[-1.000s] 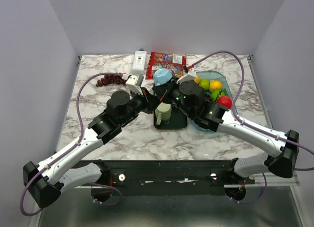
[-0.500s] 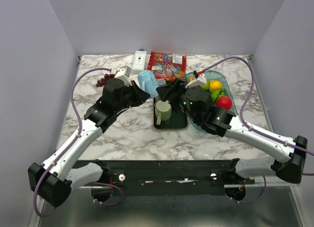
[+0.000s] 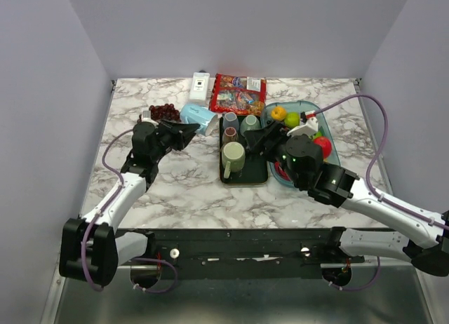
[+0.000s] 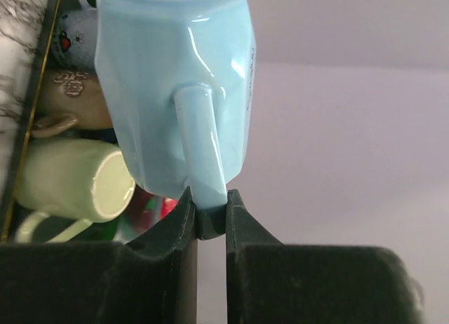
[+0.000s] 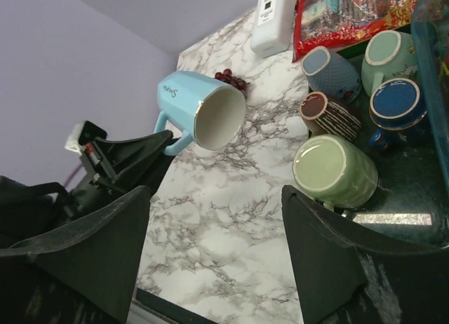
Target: Turn the mug right side up
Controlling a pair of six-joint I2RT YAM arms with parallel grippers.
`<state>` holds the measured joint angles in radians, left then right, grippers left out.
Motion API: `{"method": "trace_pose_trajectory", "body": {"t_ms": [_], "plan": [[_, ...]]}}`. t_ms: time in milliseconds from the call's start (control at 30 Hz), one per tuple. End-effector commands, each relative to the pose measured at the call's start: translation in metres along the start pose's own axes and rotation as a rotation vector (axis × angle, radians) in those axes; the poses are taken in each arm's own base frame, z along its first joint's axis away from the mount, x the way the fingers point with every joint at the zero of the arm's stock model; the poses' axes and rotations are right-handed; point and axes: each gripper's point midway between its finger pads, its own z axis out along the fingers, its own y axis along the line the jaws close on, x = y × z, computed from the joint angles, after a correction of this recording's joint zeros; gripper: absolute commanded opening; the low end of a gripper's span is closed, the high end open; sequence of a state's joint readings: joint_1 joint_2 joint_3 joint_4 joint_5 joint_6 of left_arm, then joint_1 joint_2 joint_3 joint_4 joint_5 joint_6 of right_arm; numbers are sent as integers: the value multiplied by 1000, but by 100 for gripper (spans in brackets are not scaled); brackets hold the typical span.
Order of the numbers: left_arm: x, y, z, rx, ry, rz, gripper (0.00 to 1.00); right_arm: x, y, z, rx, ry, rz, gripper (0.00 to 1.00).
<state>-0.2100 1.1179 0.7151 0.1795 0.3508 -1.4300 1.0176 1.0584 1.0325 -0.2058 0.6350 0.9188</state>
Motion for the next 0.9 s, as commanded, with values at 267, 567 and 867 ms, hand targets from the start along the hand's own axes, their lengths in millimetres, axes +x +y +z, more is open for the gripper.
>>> {"method": "trace_pose_trajectory", "body": {"t_ms": [267,567,867], "plan": [[-53,-59,-9,413,-136,-666,0,5,-21,-2,82,21,-108,82],[-33,-33,-14,356,-88,-748,0,43,32,57,-155,157,-334,84],[-22,-33,-29,344,-74,-709,0,61,27,113,-251,254,-298,82]]}}
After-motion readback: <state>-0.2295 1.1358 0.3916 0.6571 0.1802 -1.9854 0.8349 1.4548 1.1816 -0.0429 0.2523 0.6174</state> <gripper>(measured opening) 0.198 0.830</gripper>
